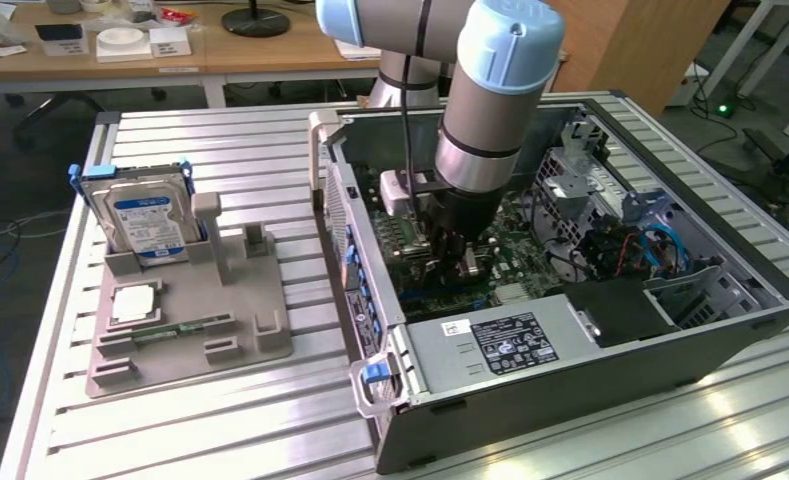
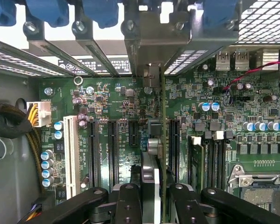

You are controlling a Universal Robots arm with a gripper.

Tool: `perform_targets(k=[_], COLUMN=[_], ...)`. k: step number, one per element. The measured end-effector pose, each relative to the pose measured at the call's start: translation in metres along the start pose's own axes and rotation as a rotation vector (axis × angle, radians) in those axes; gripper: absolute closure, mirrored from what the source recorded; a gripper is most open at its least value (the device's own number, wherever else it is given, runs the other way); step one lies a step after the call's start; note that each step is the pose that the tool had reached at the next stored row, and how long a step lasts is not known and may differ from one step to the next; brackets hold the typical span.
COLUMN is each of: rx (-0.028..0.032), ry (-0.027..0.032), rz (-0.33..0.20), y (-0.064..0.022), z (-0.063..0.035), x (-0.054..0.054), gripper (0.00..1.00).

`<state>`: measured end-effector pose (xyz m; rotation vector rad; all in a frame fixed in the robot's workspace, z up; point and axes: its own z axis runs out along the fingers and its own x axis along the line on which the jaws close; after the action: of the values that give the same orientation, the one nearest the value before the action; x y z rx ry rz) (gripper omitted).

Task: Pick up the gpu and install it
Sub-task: 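Insert the gpu into the slot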

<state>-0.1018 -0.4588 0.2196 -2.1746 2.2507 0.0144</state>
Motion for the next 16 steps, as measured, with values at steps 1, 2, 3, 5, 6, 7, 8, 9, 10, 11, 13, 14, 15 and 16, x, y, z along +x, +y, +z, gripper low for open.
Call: perform_targets(k=[1,2,3,5,6,7,8,9,10,11,13,14,15,16], rx=[0.0015,0.0008,0.0005,0.0016,0.0022,0.0030,0.0039,0.0053,0.0064,0.0073,0.0090,0.0096,0.0103,0.0108], ry=[-0.0031,-0.0016,-0.0001,-0.0003,-0.0003,-0.0004,-0.0004,-0.0005,-0.0004,-0.0004,-0.0006,-0.0006,-0.0005,-0.0004], rz=[0.000,0.000,0.000,0.000,0.000,0.000,0.000,0.000,0.000,0.000,0.000,0.000,0.000,0.000], y=[-0.0001,0.0000,0.0001,0.0000,0.0000,0.0000,0.0001,0.0001,0.0001,0.0000,0.0000,0.0000,0.0000,0.0000], z=[0.0011,0.0004,-0.0008,-0.0035,-0.0057,-0.0081,-0.0107,-0.0135,-0.0168,-0.0201,-0.0269,-0.0305,-0.0336,-0.0365], x=[0.000,0.000,0.000,0.000,0.000,0.000,0.000,0.000,0.000,0.000,0.000,-0.001,-0.001,-0.001], gripper=[0.71,0.71,0.65,0.65,0.65,0.65,0.65,0.65,0.65,0.65,0.65,0.65,0.65,0.65])
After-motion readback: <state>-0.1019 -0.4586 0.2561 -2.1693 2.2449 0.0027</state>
